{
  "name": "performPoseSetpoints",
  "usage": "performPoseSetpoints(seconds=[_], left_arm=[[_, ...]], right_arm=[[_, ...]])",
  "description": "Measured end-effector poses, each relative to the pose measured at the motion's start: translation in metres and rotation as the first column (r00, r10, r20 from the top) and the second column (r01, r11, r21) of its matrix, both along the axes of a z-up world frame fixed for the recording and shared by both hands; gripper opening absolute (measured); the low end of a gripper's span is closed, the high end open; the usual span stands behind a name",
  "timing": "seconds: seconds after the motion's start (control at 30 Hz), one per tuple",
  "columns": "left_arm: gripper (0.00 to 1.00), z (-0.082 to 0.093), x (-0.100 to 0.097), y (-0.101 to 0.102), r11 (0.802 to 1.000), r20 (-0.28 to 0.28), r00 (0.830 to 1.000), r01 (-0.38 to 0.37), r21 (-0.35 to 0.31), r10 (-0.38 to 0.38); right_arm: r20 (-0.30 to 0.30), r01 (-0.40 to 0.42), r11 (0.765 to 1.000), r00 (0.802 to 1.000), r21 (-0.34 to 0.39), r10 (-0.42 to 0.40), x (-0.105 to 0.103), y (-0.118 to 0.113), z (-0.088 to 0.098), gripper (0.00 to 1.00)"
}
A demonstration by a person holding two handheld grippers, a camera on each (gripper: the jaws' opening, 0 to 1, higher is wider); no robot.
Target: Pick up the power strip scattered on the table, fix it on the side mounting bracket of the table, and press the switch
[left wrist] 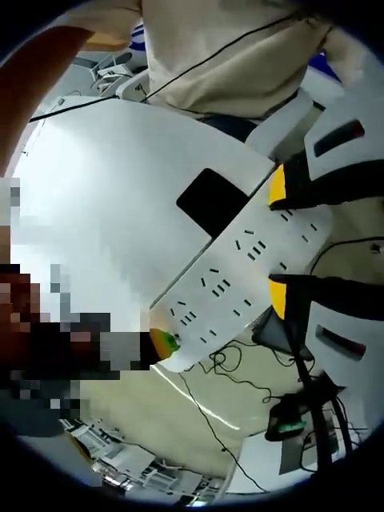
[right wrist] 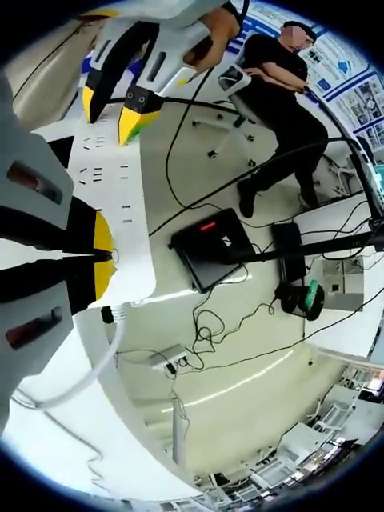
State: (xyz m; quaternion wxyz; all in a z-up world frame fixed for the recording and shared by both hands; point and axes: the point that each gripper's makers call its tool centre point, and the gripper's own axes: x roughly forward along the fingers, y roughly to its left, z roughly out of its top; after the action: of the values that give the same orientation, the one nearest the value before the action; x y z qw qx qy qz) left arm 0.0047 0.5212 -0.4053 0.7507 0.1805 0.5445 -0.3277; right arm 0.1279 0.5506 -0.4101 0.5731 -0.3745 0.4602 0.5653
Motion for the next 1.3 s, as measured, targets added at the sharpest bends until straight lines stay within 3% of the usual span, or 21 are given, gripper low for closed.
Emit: performPoseSetpoints(seconds=[0.2,0.57,0.9,1.3], left_arm=[[0.37,-0.001,0.0,-0.001,1.0,-0.017,1.0,0.006,0.018,-0.005],[0.37,-0.002,0.0,-0.001,1.0,-0.03,1.0,0.005,0.029,-0.004],[0.37,-0.002,-0.001,0.0,0.999,-0.031,1.0,-0.001,0.033,0.002],[0.37,-0.002,-0.001,0.0,0.999,-0.026,1.0,-0.011,0.032,0.012]], right_arm=[[0.013,-0.013,1.0,1.0,-0.008,0.013,-0.001,0.001,0.005,0.0],[0.039,-0.023,0.997,0.999,0.072,0.02,0.003,0.006,0.025,0.0],[0.032,-0.016,0.99,0.999,0.138,0.012,0.004,-0.003,0.035,0.0],[0.037,-0.027,0.972,0.999,0.232,0.019,-0.009,-0.018,0.055,0.0]])
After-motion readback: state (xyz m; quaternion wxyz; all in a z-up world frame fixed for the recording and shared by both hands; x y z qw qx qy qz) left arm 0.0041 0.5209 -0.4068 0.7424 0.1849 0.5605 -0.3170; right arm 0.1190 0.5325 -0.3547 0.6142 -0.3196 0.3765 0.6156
